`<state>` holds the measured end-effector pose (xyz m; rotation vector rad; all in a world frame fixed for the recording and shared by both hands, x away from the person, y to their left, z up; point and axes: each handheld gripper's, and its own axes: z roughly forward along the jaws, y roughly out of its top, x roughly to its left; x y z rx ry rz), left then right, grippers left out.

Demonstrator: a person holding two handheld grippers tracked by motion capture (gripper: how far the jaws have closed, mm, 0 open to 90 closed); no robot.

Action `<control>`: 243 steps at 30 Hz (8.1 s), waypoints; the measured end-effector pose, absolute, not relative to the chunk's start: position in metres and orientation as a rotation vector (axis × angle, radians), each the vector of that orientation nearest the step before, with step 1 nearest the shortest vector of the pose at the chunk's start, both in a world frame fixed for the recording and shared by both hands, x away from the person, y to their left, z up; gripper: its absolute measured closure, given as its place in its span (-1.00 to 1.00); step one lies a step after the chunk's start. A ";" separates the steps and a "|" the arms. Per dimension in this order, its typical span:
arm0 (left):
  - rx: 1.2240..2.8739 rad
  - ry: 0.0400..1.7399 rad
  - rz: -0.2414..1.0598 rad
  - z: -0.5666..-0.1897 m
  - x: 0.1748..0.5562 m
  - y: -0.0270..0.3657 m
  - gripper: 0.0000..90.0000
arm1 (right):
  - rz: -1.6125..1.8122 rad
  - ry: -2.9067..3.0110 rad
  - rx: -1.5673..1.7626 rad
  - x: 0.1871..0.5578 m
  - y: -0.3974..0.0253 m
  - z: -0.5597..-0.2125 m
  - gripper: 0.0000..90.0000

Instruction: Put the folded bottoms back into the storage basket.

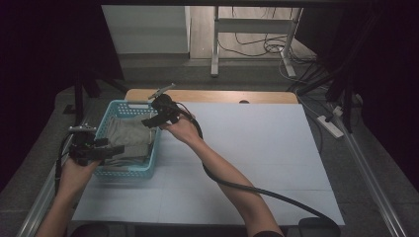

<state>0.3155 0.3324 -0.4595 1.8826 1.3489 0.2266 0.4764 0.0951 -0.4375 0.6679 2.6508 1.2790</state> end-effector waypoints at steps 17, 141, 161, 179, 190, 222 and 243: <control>1.859 1.236 0.144 -0.462 0.286 0.313 -0.99 | 1.306 2.719 0.613 0.461 0.080 -0.438 -0.82; 1.878 1.074 0.122 -0.478 0.199 0.295 -0.98 | 1.229 2.715 0.651 0.383 -0.080 -0.446 -0.99; 1.880 1.079 0.116 -0.478 0.199 0.295 -0.97 | 1.183 2.656 0.725 0.360 -0.131 -0.447 -1.00; 1.875 1.075 0.102 -0.478 0.200 0.295 -0.95 | 1.141 2.624 0.763 0.340 -0.165 -0.448 -1.00; 1.869 1.080 0.098 -0.478 0.200 0.296 -0.95 | 1.164 2.596 0.812 0.330 -0.186 -0.447 -1.00; 1.849 1.090 0.082 -0.479 0.201 0.298 -0.95 | 1.136 2.468 1.045 0.290 -0.282 -0.453 -1.00; 1.819 1.088 0.064 -0.480 0.201 0.301 -0.96 | 1.235 2.371 1.181 0.269 -0.323 -0.452 -1.00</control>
